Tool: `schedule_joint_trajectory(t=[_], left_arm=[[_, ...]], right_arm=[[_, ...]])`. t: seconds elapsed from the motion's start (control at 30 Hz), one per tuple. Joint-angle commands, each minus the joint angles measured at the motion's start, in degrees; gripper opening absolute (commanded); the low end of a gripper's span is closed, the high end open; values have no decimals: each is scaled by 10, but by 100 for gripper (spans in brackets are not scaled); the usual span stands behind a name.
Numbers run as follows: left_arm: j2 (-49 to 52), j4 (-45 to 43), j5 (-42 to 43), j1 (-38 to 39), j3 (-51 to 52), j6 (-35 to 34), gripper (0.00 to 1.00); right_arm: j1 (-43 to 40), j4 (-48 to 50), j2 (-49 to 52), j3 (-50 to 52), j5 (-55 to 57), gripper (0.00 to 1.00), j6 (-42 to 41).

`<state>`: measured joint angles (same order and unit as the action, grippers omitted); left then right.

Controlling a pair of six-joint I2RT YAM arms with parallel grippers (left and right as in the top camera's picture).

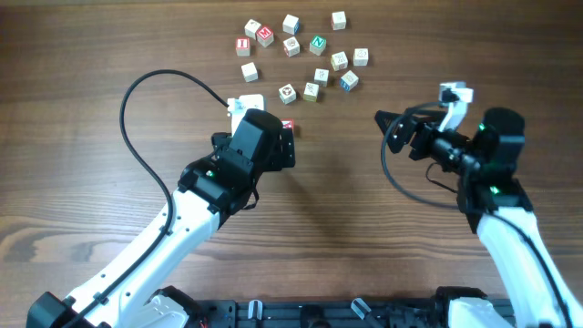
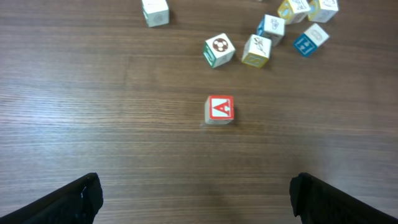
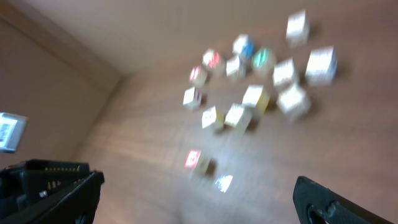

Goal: Form a horizontal line
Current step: 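Raise the right arm and reach toward the block cluster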

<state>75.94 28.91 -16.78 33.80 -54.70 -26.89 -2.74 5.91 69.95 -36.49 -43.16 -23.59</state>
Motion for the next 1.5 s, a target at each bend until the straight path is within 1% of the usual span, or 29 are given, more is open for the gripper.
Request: schedule_joint_trajectory(t=[0.0,0.1,0.2,0.4,0.57,0.67,0.83,0.93,1.07,1.27,1.47], left_arm=[[-9,12,-33,0,2,-3,100],[-9,21,-33,1,2,-4,100],[-9,21,-33,1,2,-4,100],[-9,21,-33,1,2,-4,100],[-9,22,-33,1,2,-3,100],[-9,23,-33,1,2,-3,100],[-9,25,-33,1,2,-3,100],[-9,34,-33,1,2,-3,100],[-9,53,-33,1,2,-3,100],[-9,55,-32,1,2,-3,100],[-9,55,-32,1,2,-3,100]], right_arm=[[-2,2,58,-14,-52,100,-115],[-2,12,92,-14,-38,100,-171],[-2,48,113,-14,-45,100,-153],[-1,116,114,-14,-45,100,-123],[11,120,114,-29,-8,100,-108],[37,87,114,-59,37,100,-86],[96,-23,122,-130,160,100,-19],[123,-58,144,-170,208,100,7],[142,-64,190,-212,213,100,11],[146,-76,267,-267,213,100,11],[146,-86,300,-300,225,100,26]])
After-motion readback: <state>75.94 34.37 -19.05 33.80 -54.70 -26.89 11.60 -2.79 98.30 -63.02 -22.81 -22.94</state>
